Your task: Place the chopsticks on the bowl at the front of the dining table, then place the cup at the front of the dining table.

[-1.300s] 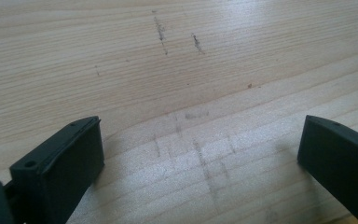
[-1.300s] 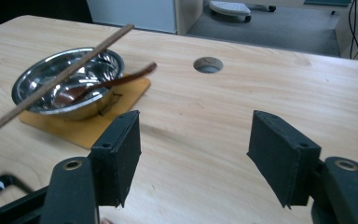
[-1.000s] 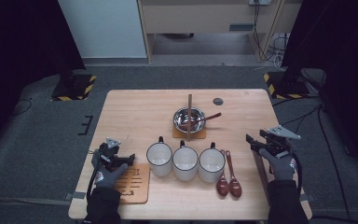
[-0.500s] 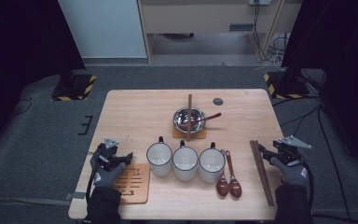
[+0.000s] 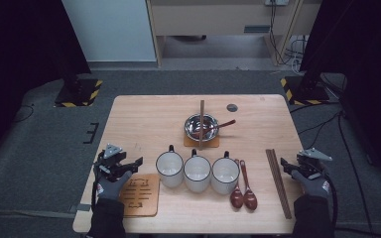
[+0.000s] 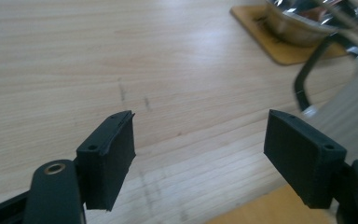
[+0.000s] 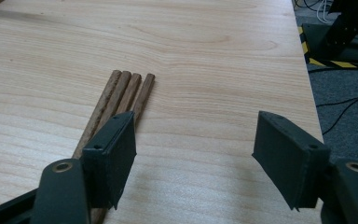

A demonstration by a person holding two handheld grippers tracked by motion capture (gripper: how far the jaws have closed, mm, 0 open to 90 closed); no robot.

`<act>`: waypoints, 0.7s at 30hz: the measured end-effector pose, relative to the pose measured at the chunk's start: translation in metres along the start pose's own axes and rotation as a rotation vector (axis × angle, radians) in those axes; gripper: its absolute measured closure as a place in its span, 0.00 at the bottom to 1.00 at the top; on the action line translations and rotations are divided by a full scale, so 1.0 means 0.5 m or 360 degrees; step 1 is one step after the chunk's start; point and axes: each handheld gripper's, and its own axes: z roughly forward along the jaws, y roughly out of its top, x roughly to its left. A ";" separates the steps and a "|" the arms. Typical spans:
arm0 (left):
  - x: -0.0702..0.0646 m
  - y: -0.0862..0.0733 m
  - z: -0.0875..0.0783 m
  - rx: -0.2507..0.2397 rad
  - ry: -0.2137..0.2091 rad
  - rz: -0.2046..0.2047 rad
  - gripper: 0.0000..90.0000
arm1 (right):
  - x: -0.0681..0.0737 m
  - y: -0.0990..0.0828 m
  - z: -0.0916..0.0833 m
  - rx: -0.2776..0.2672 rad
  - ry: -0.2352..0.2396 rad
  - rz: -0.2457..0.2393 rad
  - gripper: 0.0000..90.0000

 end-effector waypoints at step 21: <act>-0.158 0.080 -0.004 -0.0003 -0.0262 0.0269 0.30 | 0.004 -0.009 0.011 0.0138 0.0004 -0.0025 0.24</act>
